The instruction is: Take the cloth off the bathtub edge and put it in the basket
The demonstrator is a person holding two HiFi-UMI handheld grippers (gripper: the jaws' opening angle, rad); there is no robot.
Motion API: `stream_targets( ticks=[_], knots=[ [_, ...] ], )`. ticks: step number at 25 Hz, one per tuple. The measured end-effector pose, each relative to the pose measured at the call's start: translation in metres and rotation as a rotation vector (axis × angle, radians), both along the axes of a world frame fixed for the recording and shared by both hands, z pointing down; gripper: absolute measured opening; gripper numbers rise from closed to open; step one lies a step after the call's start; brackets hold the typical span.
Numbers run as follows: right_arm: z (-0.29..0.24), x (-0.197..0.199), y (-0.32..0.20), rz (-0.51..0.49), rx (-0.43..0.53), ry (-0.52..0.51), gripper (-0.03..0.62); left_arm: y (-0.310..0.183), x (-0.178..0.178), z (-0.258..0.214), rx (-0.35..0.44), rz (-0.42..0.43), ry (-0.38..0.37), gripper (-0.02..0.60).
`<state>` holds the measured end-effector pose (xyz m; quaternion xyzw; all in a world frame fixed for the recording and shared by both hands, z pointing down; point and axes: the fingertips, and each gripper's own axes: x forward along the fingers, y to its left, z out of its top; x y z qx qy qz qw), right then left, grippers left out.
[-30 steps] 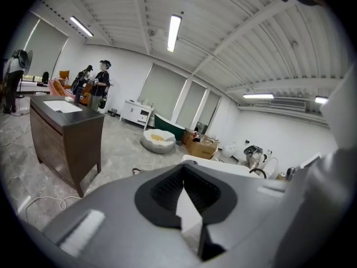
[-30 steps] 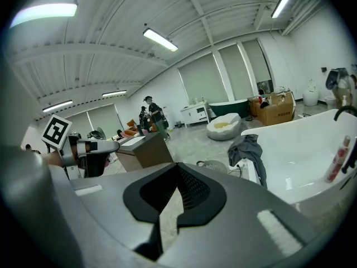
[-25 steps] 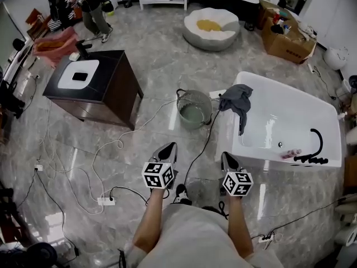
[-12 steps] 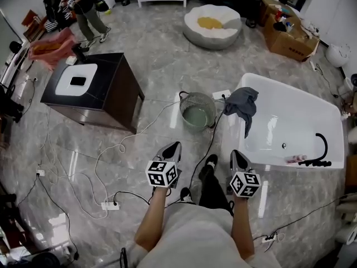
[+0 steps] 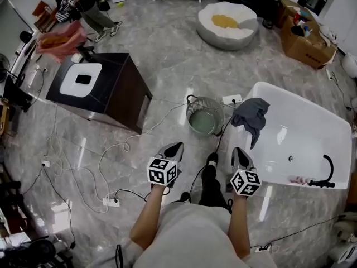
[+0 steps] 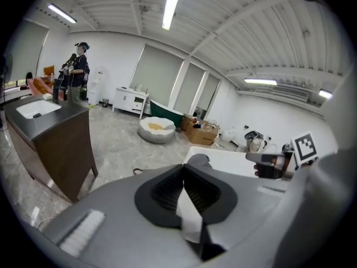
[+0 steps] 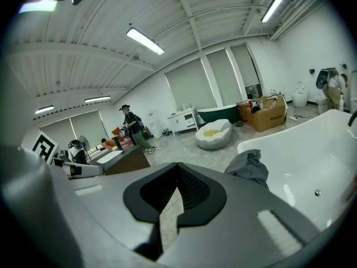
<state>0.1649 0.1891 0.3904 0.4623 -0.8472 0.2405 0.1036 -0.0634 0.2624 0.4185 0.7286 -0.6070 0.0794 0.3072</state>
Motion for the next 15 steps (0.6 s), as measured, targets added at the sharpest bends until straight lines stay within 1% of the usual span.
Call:
stream_targets(
  ticks=[4,10,12,15],
  knots=[
    [0.002,0.006,-0.052,0.001,-0.014,-0.013,0.002,-0.048,0.000,-0.004,-0.010,-0.009,-0.023,0.058],
    [0.017,0.020,-0.120,0.030,-0.084,-0.053,0.002,-0.120,0.020,-0.012,0.000,0.035,-0.057,0.058],
    [0.021,0.026,-0.141,0.032,-0.094,-0.057,0.003,-0.143,0.029,-0.012,-0.001,0.053,-0.063,0.058],
    [0.033,0.035,-0.165,0.032,-0.105,-0.053,0.003,-0.172,0.036,-0.006,-0.012,0.058,-0.061,0.058]
  ],
)
